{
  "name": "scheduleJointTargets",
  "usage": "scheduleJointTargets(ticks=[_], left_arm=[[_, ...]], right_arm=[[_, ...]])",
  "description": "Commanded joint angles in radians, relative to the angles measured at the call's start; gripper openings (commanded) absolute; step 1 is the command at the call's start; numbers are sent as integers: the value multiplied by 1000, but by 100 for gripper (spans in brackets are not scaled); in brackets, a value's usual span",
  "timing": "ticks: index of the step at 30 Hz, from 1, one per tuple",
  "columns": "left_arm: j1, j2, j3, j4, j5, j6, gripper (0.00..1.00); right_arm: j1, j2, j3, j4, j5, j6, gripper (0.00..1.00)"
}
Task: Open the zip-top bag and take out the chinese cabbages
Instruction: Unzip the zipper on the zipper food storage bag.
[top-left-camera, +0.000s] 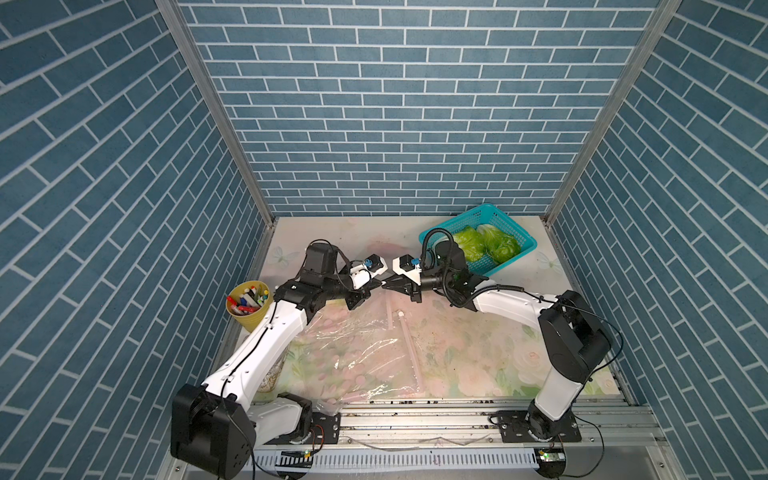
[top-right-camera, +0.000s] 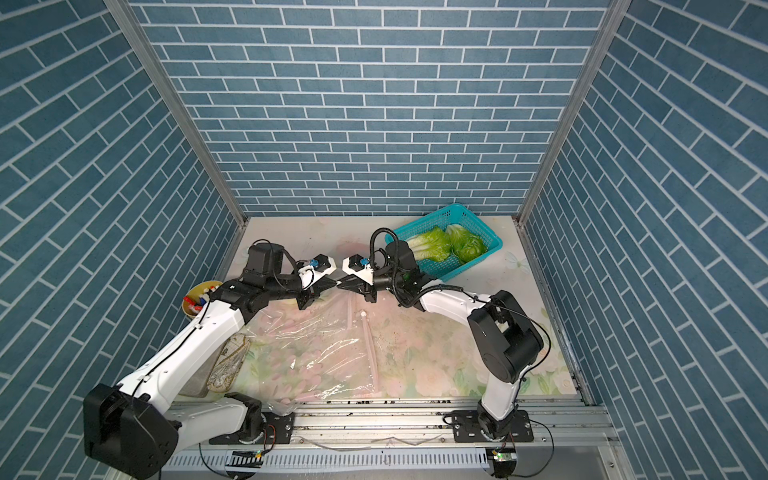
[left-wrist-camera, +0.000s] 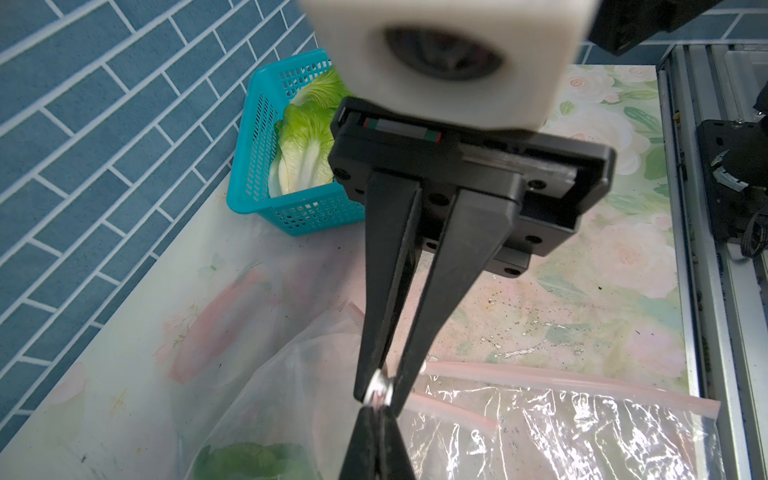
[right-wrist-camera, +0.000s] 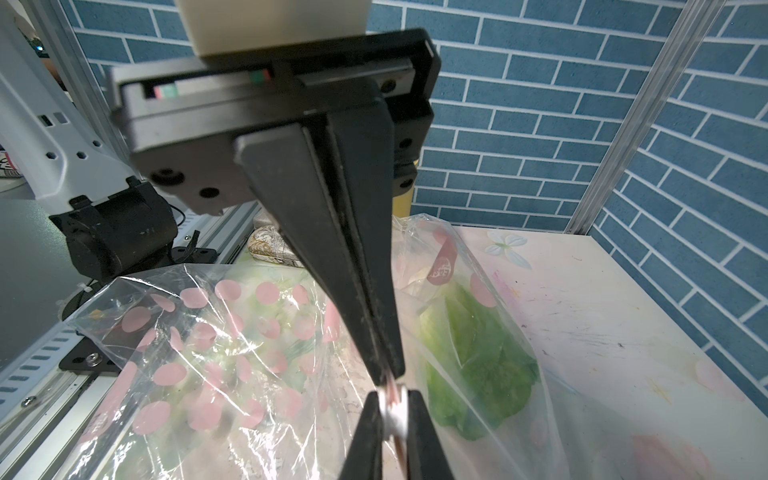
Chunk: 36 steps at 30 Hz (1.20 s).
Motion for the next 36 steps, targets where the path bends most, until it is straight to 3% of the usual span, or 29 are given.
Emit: scheduleJointTargets(ticks=[1, 6, 25, 31, 36], left_arm=[[4, -15, -13, -13, 25, -3, 0], [6, -59, -30, 24, 3, -22, 0], [51, -238, -74, 43, -75, -41, 0], [60, -333, -153, 179, -316, -108, 0], [67, -392, -182, 201, -358, -120, 0]], right_arm=[[0, -25, 4, 18, 20, -28, 6], [-1, -12, 0, 15, 38, -40, 2], [-1, 34, -48, 13, 150, -111, 3], [-2, 49, -58, -46, 178, -166, 1], [-3, 59, -69, -73, 183, -183, 1]])
